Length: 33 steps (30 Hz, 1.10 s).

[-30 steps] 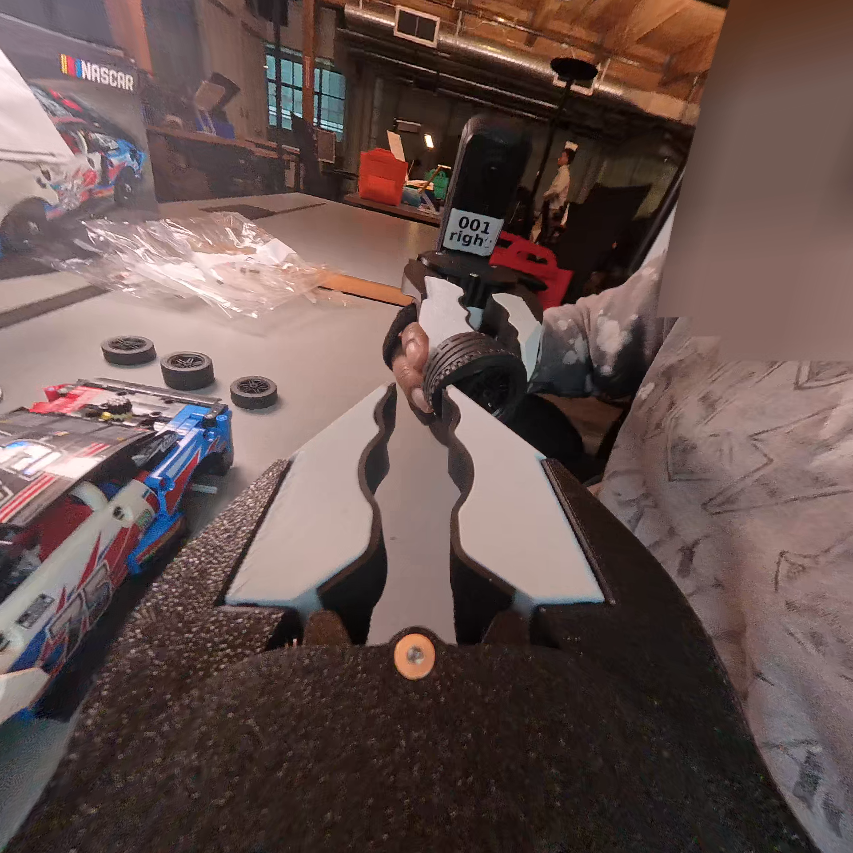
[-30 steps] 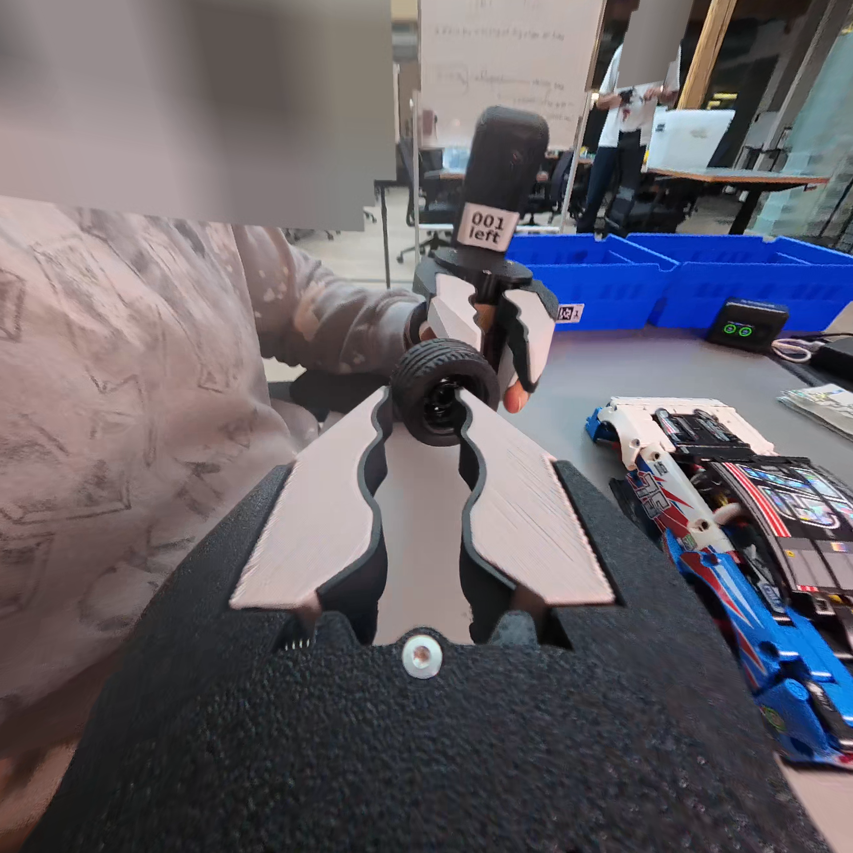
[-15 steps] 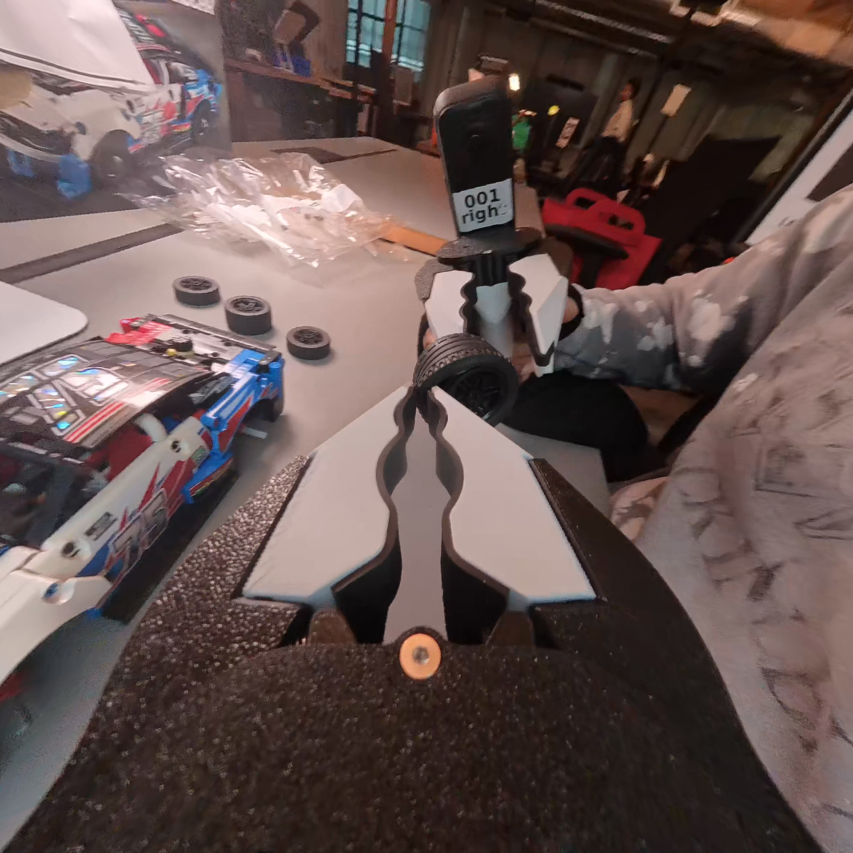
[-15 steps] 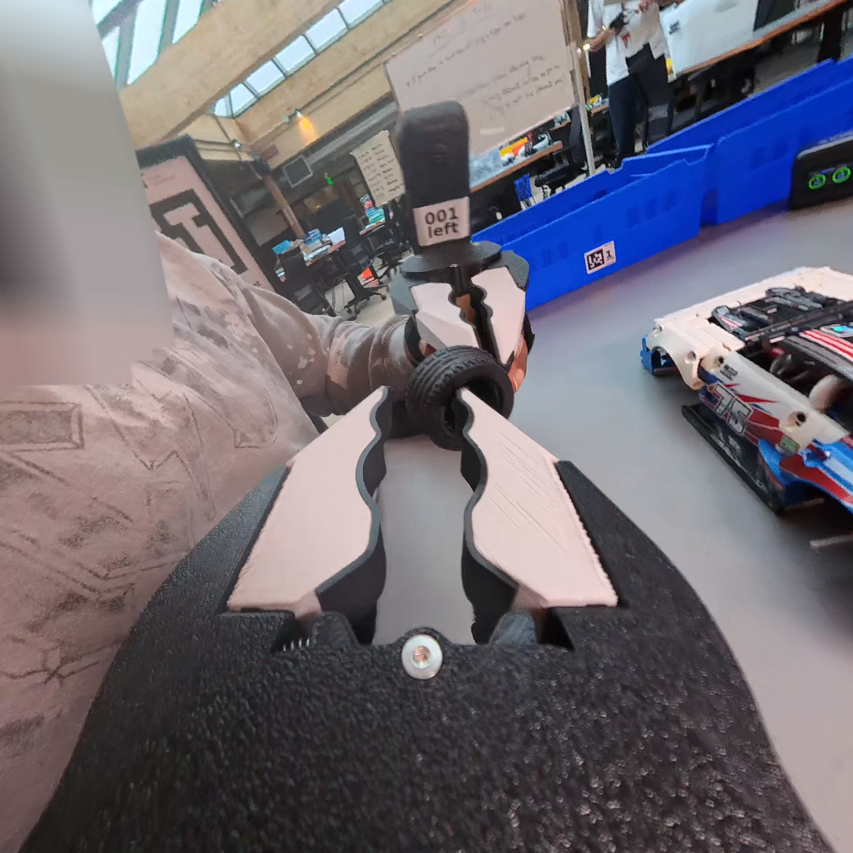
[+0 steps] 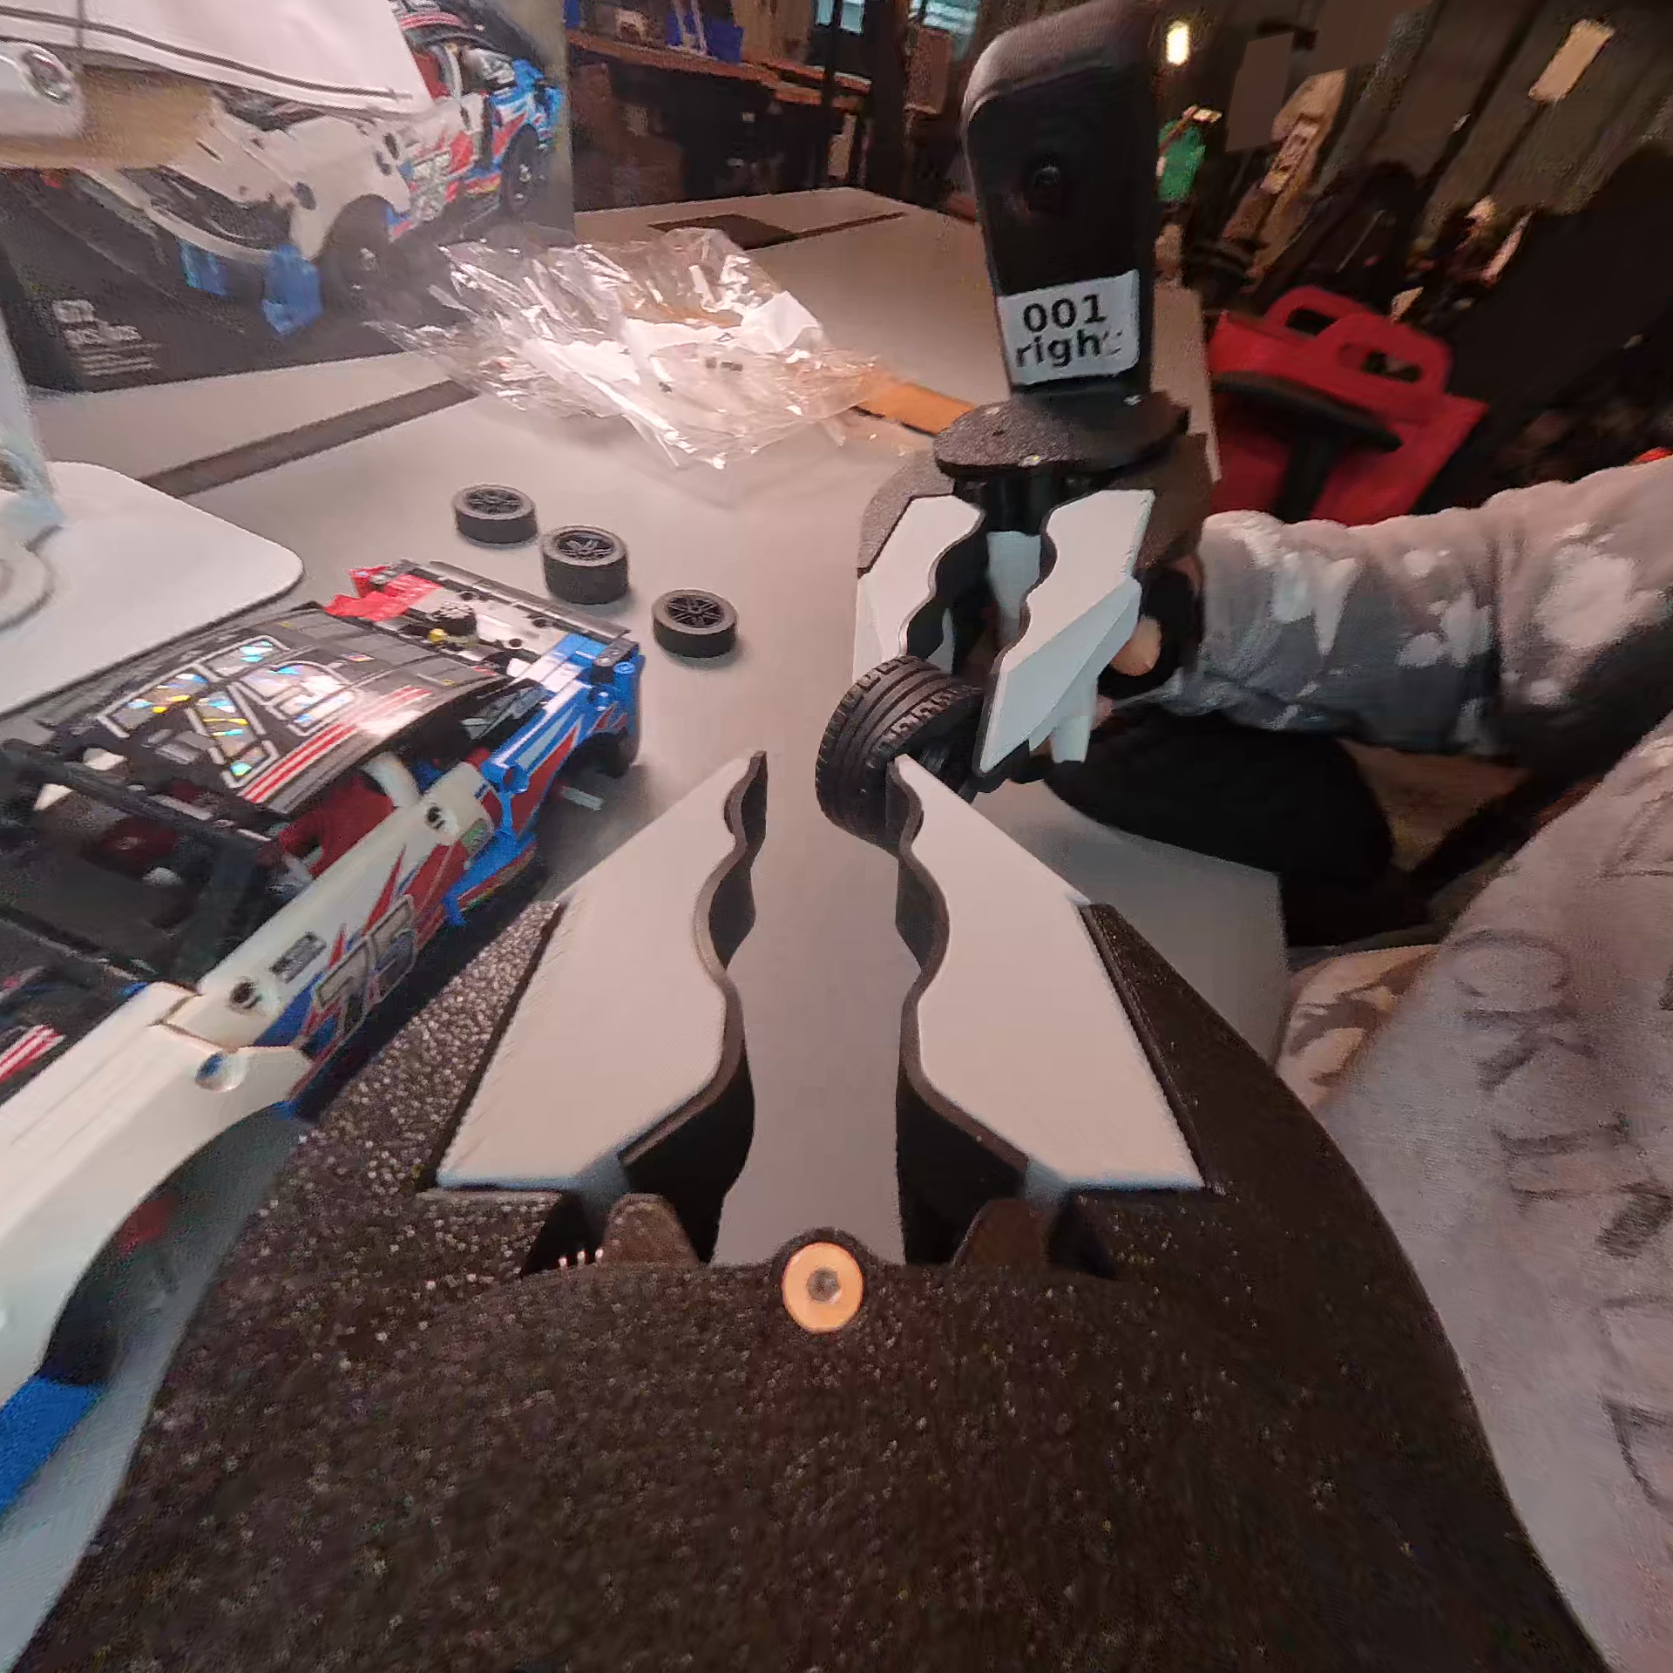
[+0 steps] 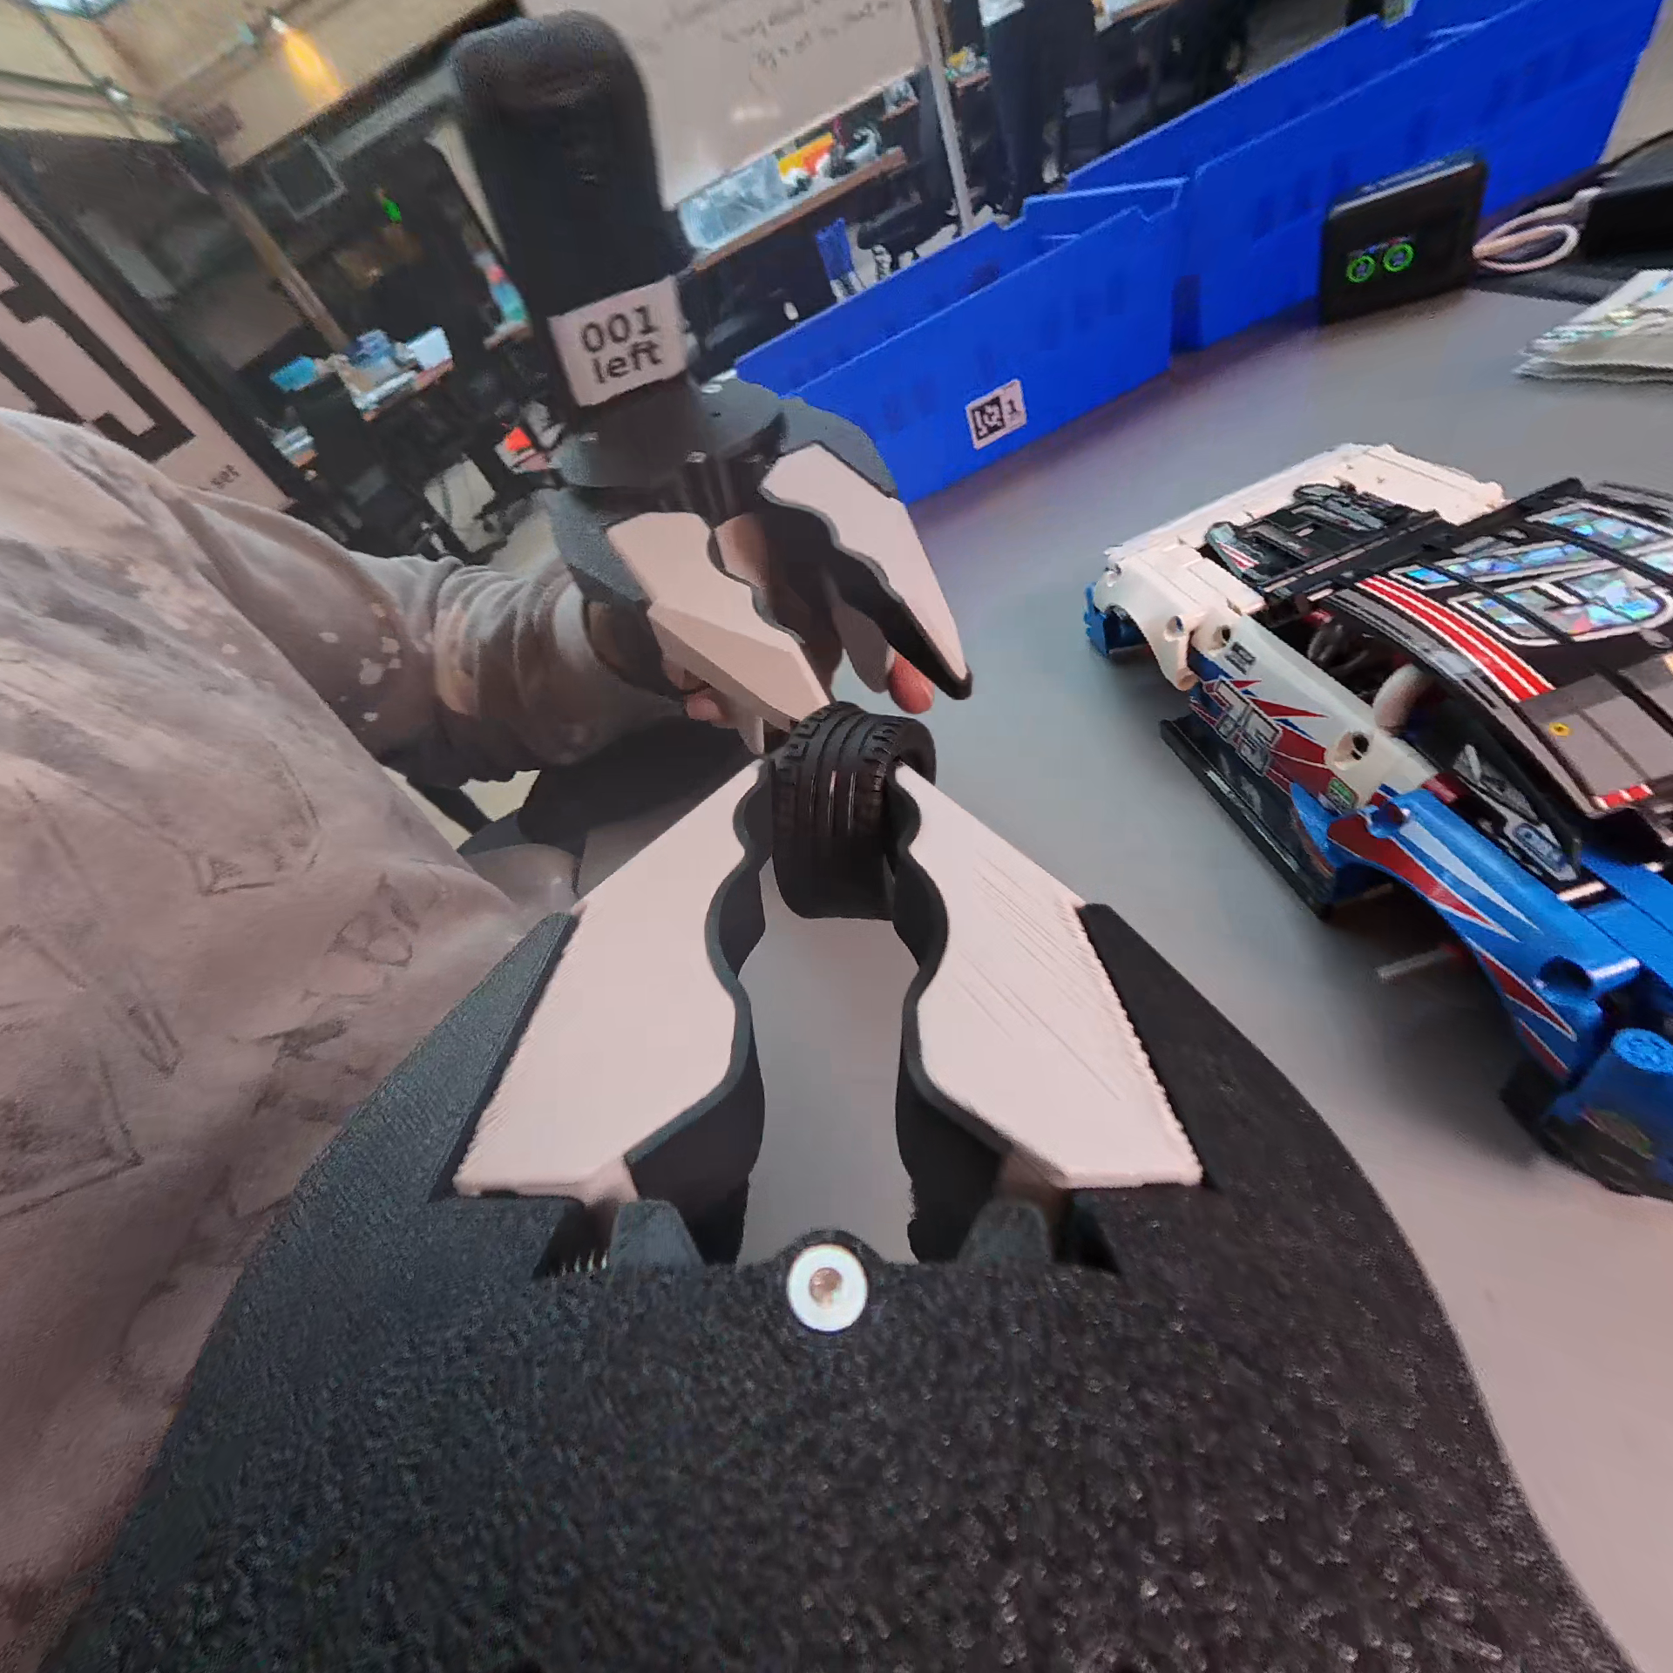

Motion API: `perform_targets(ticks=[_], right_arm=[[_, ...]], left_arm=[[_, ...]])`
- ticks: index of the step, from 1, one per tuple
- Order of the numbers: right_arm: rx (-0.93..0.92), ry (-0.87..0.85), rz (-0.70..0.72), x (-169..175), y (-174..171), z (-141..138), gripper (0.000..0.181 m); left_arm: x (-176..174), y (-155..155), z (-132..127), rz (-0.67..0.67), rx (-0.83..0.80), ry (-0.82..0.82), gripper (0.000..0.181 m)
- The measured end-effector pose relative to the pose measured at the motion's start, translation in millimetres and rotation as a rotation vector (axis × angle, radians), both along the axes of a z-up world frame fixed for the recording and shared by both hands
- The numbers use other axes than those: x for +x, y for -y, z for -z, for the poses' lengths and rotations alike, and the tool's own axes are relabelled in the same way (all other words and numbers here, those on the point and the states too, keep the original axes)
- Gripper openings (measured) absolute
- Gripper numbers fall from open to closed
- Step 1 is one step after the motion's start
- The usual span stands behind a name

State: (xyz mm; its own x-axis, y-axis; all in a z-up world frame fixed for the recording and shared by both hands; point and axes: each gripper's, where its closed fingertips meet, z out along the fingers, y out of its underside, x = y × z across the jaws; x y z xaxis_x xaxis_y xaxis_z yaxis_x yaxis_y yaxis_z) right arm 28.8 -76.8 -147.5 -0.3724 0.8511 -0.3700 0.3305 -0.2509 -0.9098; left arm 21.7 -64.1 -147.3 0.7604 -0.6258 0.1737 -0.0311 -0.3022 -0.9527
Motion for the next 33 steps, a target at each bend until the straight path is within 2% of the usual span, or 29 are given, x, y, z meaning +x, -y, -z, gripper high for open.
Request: perform_targets(ticks=[1, 4, 8, 13, 23, 28, 33], right_arm=[[-0.011, -0.033, -0.028, 1.8, 3.7, -4.9, 0.021], [-0.061, -0.101, -0.101, 6.5, 11.7, -17.1, 0.021], [-0.082, -0.171, -0.142, 11.6, 18.6, -26.5, 0.020], [-0.009, -0.252, -0.194, 19.8, 25.9, -38.0, 0.019], [-0.029, -0.249, -0.420, 41.5, 49.0, -47.7, 0.019], [-0.054, -0.222, -0.498, 47.4, 53.8, -49.6, 0.018], [-0.236, -0.236, -0.625, 55.1, 57.5, -55.5, 0.018]], left_arm=[[3.0, 3.4, -4.5, 0.035, -0.004, 0.051, 0.024], [13.5, 13.7, -16.6, 0.122, 0.033, 0.120, 0.011], [19.8, 19.8, -26.1, 0.170, 0.067, 0.136, 0.011], [27.0, 25.1, -38.0, 0.226, 0.083, 0.173, 0.008], [44.4, 46.8, -51.4, 0.435, -0.025, 0.386, 0.002], [47.6, 49.3, -53.0, 0.448, -0.037, 0.410, 0.000], [54.2, 47.0, -52.7, 0.456, -0.040, 0.410, 0.000]])
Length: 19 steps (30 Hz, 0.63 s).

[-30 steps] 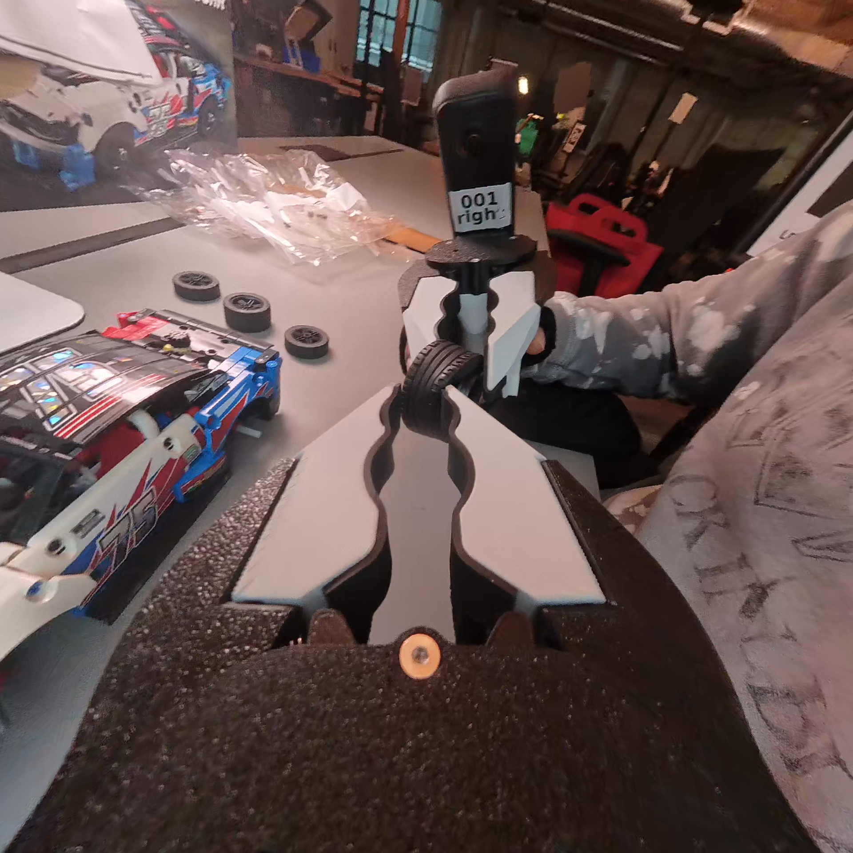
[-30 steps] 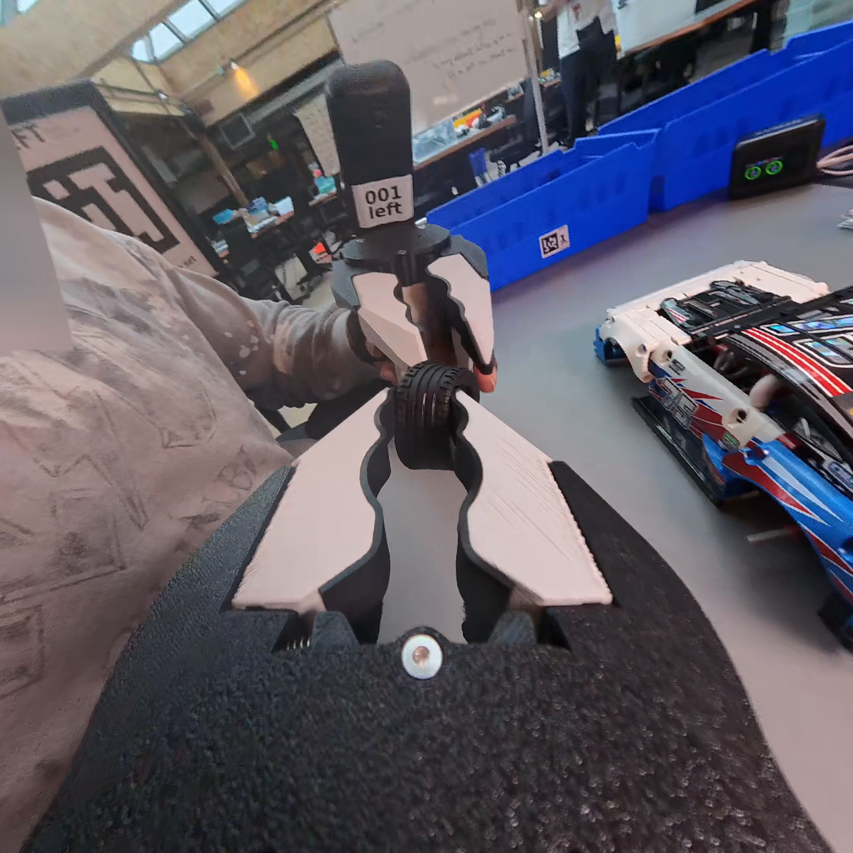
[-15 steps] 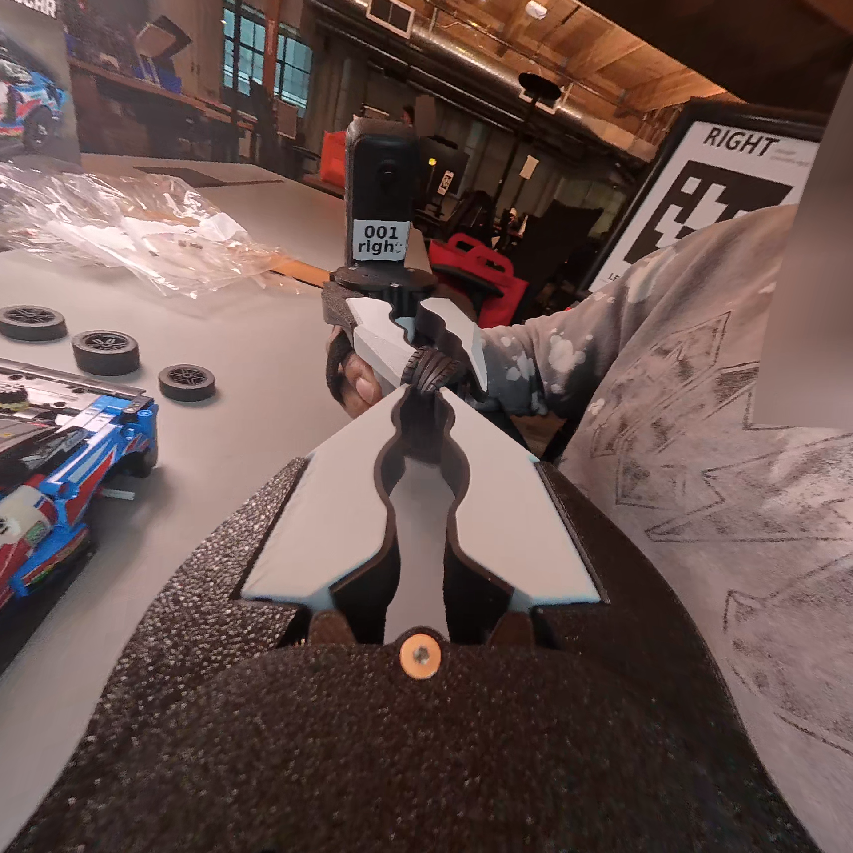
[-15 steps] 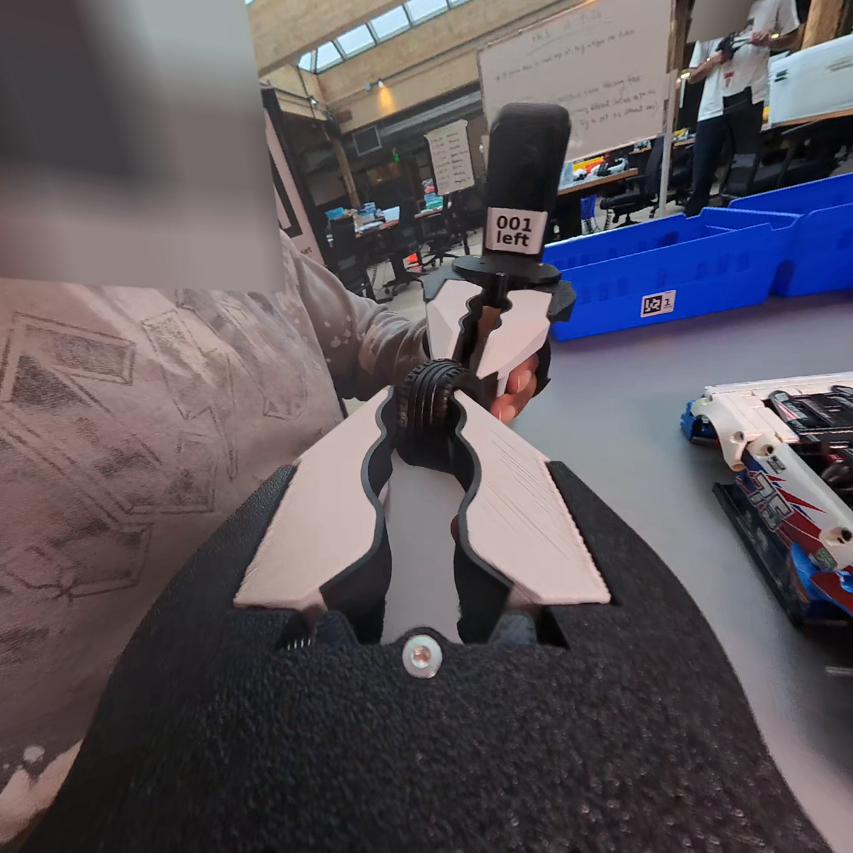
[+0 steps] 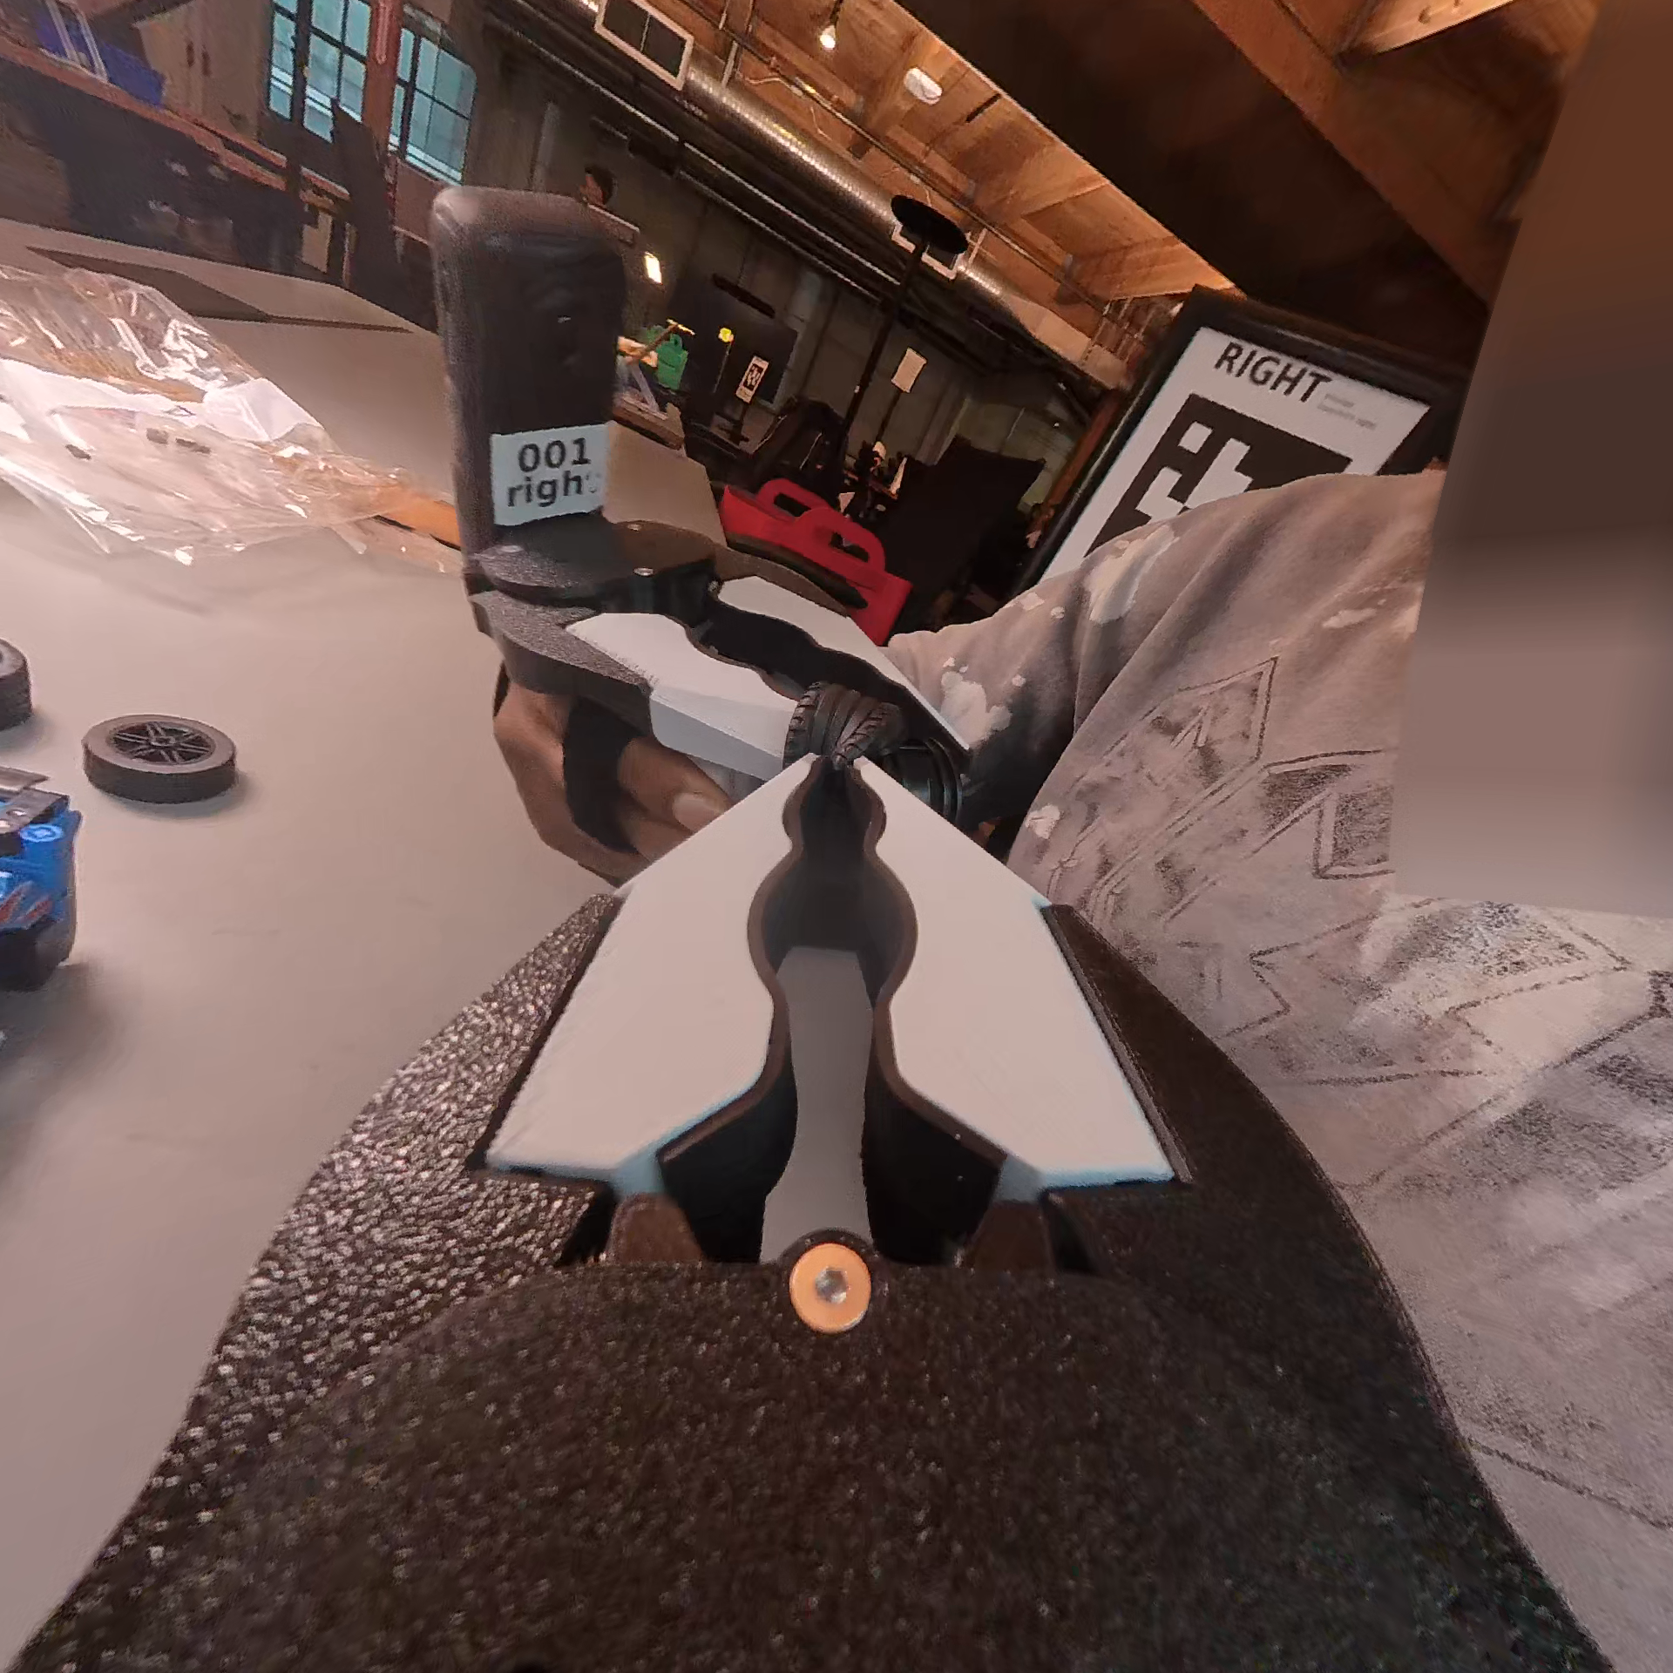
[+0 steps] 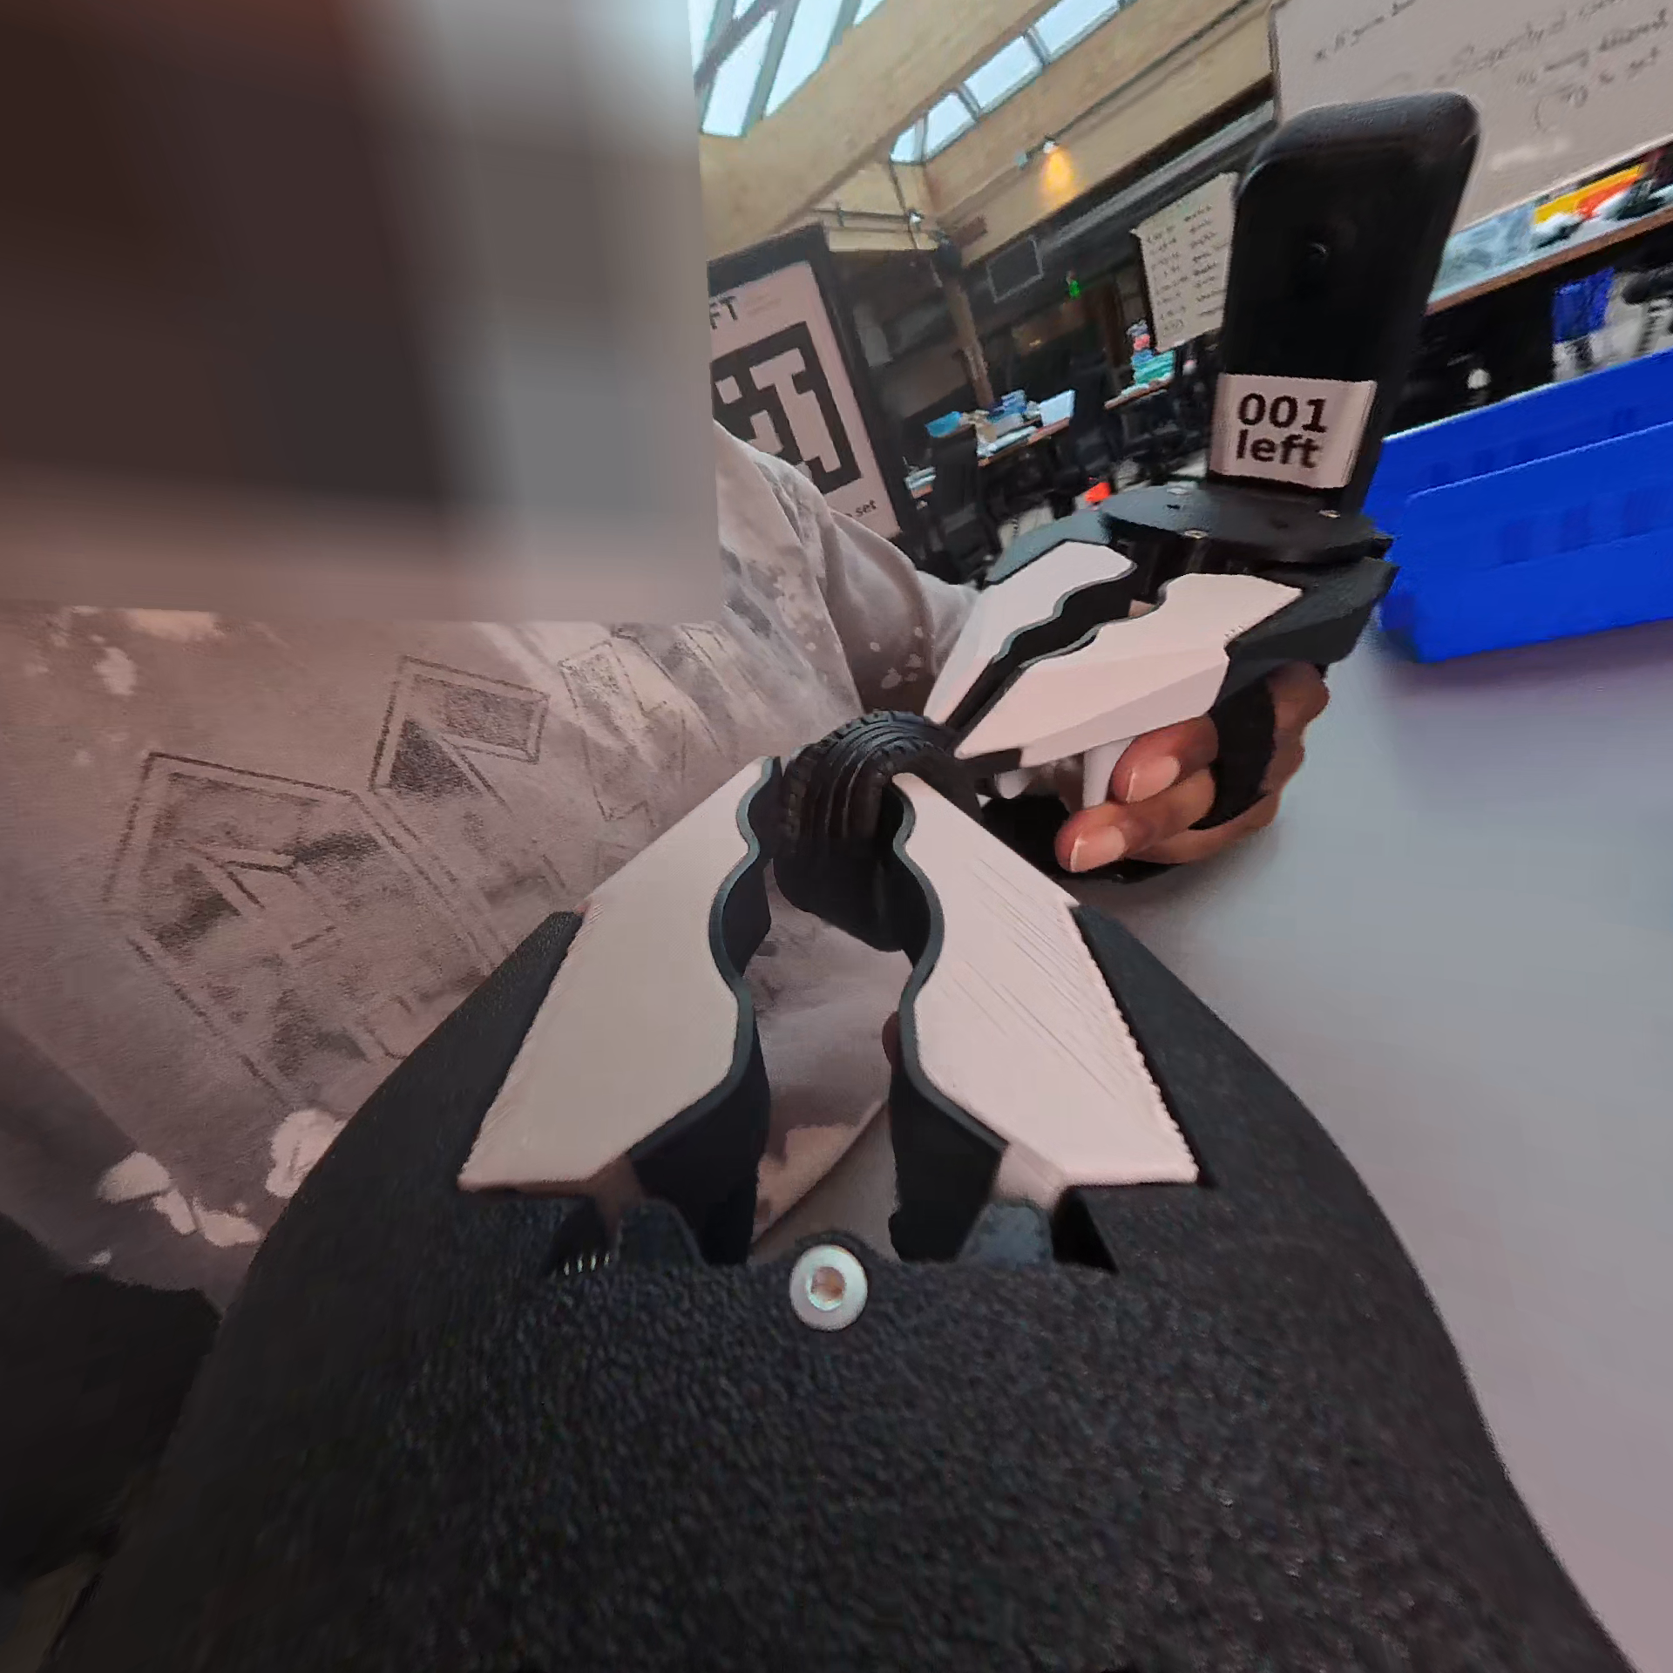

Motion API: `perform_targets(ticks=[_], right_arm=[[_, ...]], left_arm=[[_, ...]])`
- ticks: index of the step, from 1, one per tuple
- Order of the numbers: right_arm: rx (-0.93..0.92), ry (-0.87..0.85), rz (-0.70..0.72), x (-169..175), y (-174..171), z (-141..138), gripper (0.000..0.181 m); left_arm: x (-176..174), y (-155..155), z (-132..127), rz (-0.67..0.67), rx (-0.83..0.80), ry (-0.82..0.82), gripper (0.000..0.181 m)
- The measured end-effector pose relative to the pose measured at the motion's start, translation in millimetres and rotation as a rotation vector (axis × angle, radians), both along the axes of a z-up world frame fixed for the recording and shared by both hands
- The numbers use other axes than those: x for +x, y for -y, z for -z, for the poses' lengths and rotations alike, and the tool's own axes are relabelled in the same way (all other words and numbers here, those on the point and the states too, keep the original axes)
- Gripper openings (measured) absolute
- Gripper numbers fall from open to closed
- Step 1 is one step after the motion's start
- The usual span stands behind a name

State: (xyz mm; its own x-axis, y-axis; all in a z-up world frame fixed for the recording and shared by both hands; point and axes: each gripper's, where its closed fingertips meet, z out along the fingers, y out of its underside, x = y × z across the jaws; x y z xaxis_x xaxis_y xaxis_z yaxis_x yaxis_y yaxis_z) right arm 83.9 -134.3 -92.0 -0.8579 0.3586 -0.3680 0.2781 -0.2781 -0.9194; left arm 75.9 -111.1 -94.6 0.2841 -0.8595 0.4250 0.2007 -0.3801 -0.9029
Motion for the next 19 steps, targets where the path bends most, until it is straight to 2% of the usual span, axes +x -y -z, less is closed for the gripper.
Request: perform_targets(ticks=[1, 3, 6, 8, 10, 12, 15, 17, 19], right_arm=[[-0.028, -0.002, -0.042, 1.7, 0.4, -0.4, 0.018], [-0.046, 0.011, 0.010, -10.1, -13.5, 6.3, 0.019], [-0.041, 0.052, -0.020, -10.3, -16.9, 16.3, 0.019], [0.020, 0.093, 0.020, -16.3, -26.4, 31.2, 0.019], [0.141, 0.140, 0.135, -27.9, -39.7, 50.8, 0.024], [0.280, 0.144, 0.313, -39.8, -61.7, 64.8, 0.034], [0.498, 0.123, 0.542, -45.7, -88.0, 73.8, 0.037], [0.644, 0.050, 0.697, -47.7, -99.3, 70.4, 0.034], [0.770, -0.035, 0.759, -44.5, -94.3, 66.2, 0.030]], left_arm=[[0.3, -1.3, 1.0, 0.000, -0.015, 0.014, 0.001], [-11.4, -13.4, 7.7, -0.083, -0.018, -0.019, 0.000], [-11.0, -16.3, 18.4, -0.075, -0.046, -0.041, 0.001], [-17.7, -25.8, 32.8, -0.128, -0.058, -0.093, 0.001], [-29.0, -34.9, 45.6, -0.189, -0.079, -0.142, 0.001], [-40.9, -42.5, 57.0, -0.241, -0.121, -0.169, 0.001], [-55.7, -54.3, 71.8, -0.322, -0.211, -0.181, 0.001], [-62.4, -60.9, 79.8, -0.363, -0.275, -0.173, 0.001], [-68.1, -65.6, 89.4, -0.392, -0.332, -0.179, 0.001]])
